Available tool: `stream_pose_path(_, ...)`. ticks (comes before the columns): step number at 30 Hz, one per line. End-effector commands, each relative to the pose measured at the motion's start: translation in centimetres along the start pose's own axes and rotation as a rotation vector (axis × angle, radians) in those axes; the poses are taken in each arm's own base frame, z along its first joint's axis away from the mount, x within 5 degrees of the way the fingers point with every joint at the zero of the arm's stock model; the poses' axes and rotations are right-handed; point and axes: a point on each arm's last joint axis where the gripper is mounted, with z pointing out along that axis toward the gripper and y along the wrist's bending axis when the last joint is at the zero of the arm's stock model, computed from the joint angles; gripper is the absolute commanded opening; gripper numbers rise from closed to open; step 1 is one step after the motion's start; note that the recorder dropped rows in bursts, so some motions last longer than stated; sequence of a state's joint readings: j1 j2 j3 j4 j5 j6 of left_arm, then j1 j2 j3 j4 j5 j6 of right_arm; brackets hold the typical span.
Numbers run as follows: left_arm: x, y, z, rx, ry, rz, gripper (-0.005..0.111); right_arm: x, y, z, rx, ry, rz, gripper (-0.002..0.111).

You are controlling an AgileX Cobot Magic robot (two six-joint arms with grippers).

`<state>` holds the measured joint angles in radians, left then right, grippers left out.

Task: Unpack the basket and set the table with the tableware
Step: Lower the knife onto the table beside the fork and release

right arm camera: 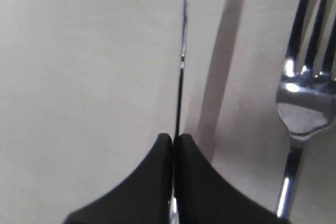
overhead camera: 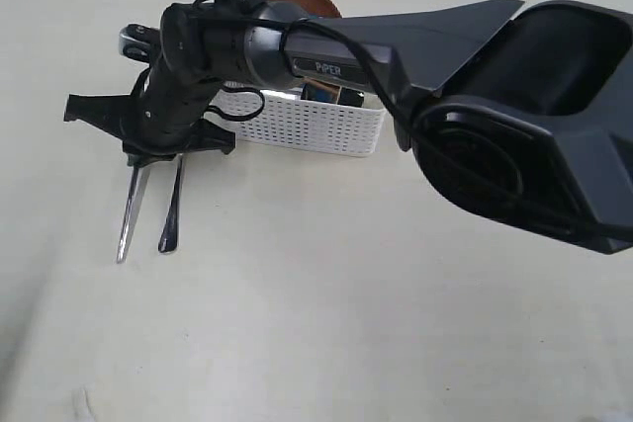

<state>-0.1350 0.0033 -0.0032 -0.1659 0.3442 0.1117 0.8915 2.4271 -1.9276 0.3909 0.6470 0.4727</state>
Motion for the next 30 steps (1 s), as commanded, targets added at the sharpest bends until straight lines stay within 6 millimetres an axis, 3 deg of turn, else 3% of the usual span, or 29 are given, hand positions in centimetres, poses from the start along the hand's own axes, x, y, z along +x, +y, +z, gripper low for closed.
stream_pose_path(1,0.1,0.0,0.0,0.006,-0.001,0.003,0.000,-0.6,-0.4,-0.1,0.007,-0.027,-0.023,0.000)
stream_pose_path(7,0.1,0.0,0.0,0.006,-0.001,0.003,0.000,-0.7,-0.5,-0.2,0.011,-0.023,-0.021,0.002)
stream_pose_path(11,0.1,0.0,0.0,0.006,-0.001,0.003,0.000,-0.7,-0.5,-0.2,0.011,-0.023,-0.021,0.021)
stream_pose_path(14,0.1,0.0,0.0,0.006,-0.001,0.003,0.000,-0.7,-0.5,-0.2,0.009,-0.027,-0.022,0.029)
stream_pose_path(20,0.1,0.0,0.0,0.006,-0.001,0.003,0.000,-0.7,-0.4,-0.4,0.005,-0.029,-0.021,0.029)
stream_pose_path(25,0.1,0.0,0.0,0.006,-0.001,0.003,0.000,-1.3,1.0,-2.7,-0.025,-0.062,-0.098,0.029)
stream_pose_path(30,0.1,0.0,0.0,0.006,-0.001,0.003,0.000,-1.7,3.6,-8.5,-0.072,-0.104,-0.292,0.029)
